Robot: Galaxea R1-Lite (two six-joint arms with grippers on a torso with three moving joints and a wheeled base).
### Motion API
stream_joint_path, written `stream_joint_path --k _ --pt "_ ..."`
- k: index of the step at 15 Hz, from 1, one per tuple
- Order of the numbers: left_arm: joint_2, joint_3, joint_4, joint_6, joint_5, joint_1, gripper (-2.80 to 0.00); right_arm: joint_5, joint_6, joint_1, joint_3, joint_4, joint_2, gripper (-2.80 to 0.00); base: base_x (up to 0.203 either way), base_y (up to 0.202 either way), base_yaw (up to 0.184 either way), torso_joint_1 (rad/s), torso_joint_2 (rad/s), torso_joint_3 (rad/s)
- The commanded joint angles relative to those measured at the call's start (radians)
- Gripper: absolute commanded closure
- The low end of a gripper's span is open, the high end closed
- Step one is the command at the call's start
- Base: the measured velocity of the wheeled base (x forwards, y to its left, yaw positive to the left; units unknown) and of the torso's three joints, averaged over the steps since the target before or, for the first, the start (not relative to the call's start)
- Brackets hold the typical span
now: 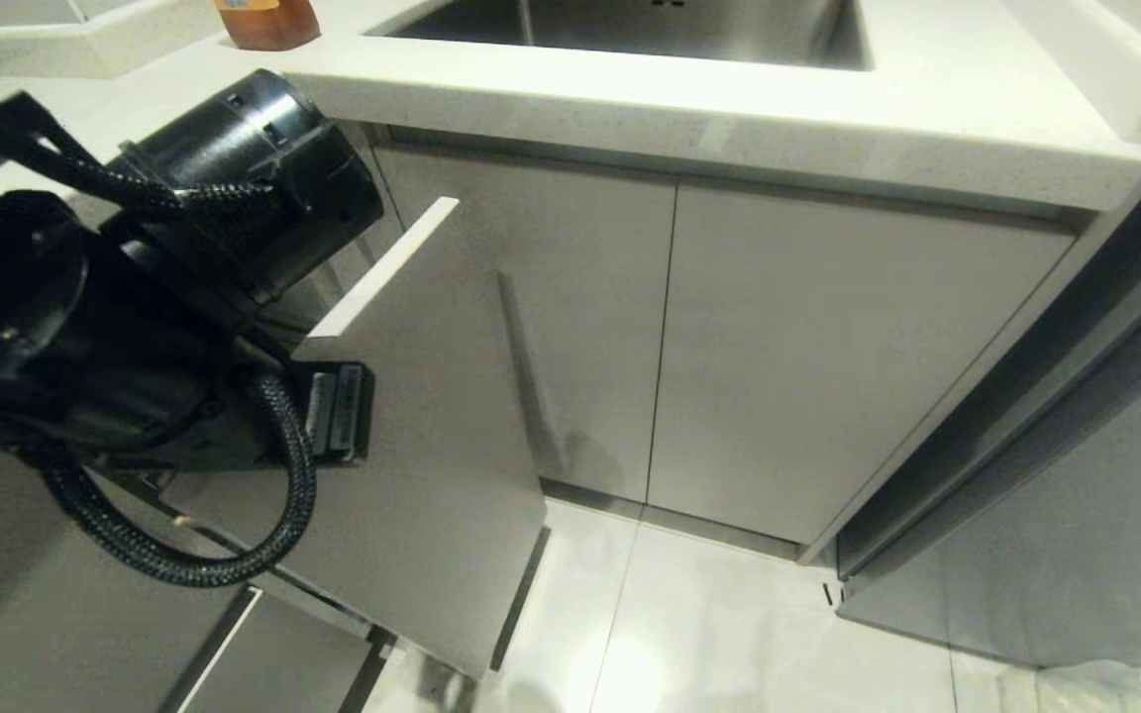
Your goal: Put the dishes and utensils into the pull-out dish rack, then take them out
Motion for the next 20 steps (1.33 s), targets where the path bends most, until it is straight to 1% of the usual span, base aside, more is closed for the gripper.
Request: stream_joint_path --k 1,2,3,4,5,7,11,14,16,17,18,20 --pt "-0.013 0.016 0.005 -0.004 0.091 0.052 0.00 0.000 0.000 0.000 0.000 0.001 0.000 0.00 0.000 0.000 0.000 0.000 0.00 0.000" --pt "-0.013 0.025 0.005 -0.003 0.145 0.098 0.00 0.000 0.000 0.000 0.000 0.001 0.000 0.00 0.000 0.000 0.000 0.000 0.00 0.000" --pt "-0.011 0.035 0.004 0.000 0.213 0.168 0.00 0.001 0.000 0.000 0.000 0.001 0.000 0.00 0.000 0.000 0.000 0.000 0.00 0.000" --pt "-0.008 0.043 0.000 0.003 0.274 0.220 0.00 0.000 0.000 0.000 0.000 0.001 0.000 0.00 0.000 0.000 0.000 0.000 0.00 0.000" --pt "-0.004 0.048 -0.005 0.005 0.332 0.253 0.00 -0.001 0.000 0.000 0.000 0.001 0.000 0.00 0.000 0.000 0.000 0.000 0.00 0.000" --pt "0.010 0.053 -0.007 0.006 0.341 0.256 0.00 0.001 0.000 0.000 0.000 0.000 0.000 0.00 0.000 0.000 0.000 0.000 0.00 0.000" --pt "0.009 0.069 -0.007 0.005 0.341 0.232 0.00 0.000 0.000 0.000 0.000 0.001 0.000 0.00 0.000 0.000 0.000 0.000 0.00 0.000" --pt "-0.011 0.068 -0.008 0.004 0.340 0.180 0.00 -0.001 0.000 0.000 0.000 0.000 0.000 0.00 0.000 0.000 0.000 0.000 0.00 0.000" --pt "-0.048 0.057 -0.008 0.006 0.326 0.124 0.00 0.001 0.000 0.000 0.000 0.001 0.000 0.00 0.000 0.000 0.000 0.000 0.00 0.000" --pt "-0.077 0.039 -0.008 0.010 0.290 0.102 0.00 0.000 0.000 0.000 0.000 0.001 0.000 0.00 0.000 0.000 0.000 0.000 0.00 0.000" --pt "-0.117 0.018 -0.007 0.024 0.233 0.076 0.00 0.001 0.000 0.000 0.000 0.001 0.000 0.00 0.000 0.000 0.000 0.000 0.00 0.000" --pt "-0.241 -0.009 -0.026 0.100 0.110 0.039 0.00 -0.001 0.000 0.000 0.000 0.001 0.000 0.00 0.000 0.000 0.000 0.000 0.00 0.000"
